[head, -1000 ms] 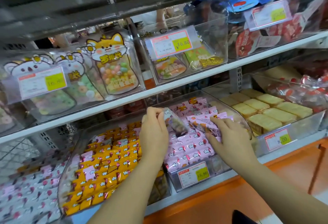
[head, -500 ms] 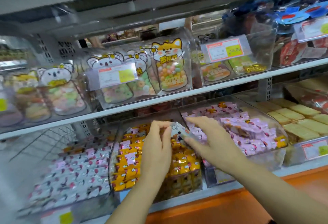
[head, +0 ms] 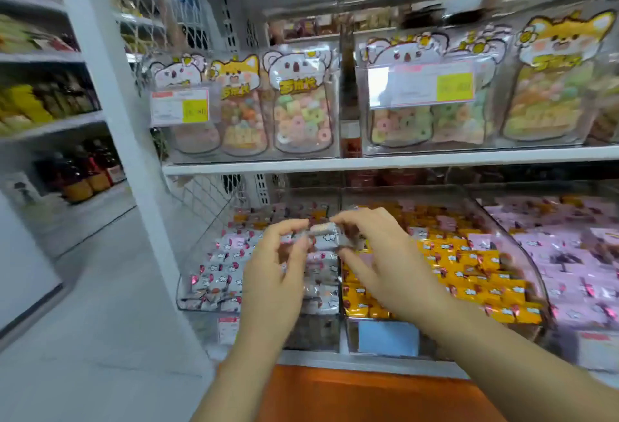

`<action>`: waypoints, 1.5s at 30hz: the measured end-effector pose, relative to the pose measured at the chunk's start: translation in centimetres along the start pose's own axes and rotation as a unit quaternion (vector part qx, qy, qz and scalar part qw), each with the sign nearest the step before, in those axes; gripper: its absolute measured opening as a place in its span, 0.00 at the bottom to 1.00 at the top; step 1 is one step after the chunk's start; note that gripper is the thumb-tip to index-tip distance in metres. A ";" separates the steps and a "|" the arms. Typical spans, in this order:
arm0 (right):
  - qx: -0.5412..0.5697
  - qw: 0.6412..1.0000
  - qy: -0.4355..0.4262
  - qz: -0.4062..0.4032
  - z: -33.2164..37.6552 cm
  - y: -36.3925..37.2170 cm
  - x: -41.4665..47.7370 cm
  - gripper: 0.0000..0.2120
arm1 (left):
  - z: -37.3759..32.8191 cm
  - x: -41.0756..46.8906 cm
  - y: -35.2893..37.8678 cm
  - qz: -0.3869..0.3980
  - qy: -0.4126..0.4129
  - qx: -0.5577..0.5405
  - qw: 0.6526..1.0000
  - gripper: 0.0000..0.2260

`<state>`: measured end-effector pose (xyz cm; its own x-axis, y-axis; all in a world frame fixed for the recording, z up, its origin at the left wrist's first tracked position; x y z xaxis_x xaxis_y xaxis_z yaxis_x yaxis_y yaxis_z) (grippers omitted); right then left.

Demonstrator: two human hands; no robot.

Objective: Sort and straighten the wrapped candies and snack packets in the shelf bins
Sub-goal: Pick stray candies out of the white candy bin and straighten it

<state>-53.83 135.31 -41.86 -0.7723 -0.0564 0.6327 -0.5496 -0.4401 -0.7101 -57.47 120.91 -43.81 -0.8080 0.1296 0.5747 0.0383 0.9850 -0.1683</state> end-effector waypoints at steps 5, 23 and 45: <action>0.044 0.998 0.044 0.004 0.6 3.6 2.0 0.19 | 5.0 1.6 -5.2 -0.017 -0.057 0.148 0.987 0.08; -0.028 0.984 0.108 0.136 -1.0 10.9 8.9 0.19 | 10.7 2.3 -4.6 0.124 -0.153 0.387 0.901 0.15; -0.204 0.960 -0.014 0.190 0.5 9.9 5.6 0.16 | 7.5 1.7 -3.8 0.091 -0.094 0.346 0.929 0.14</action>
<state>-63.40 130.19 -45.19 -0.9363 -0.1700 0.3074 -0.3128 0.0055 -0.9498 -63.41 116.54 -48.24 -0.9164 0.2003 0.3467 -0.1502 0.6307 -0.7614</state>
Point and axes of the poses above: each hand's wrist, its own x-axis towards the middle knuckle, its own y-axis out of the palm, z = x × y, the point moved 5 cm from there along x, towards the middle knuckle, and after that the axes turned 6 degrees about -x, right-handed, at the moved point
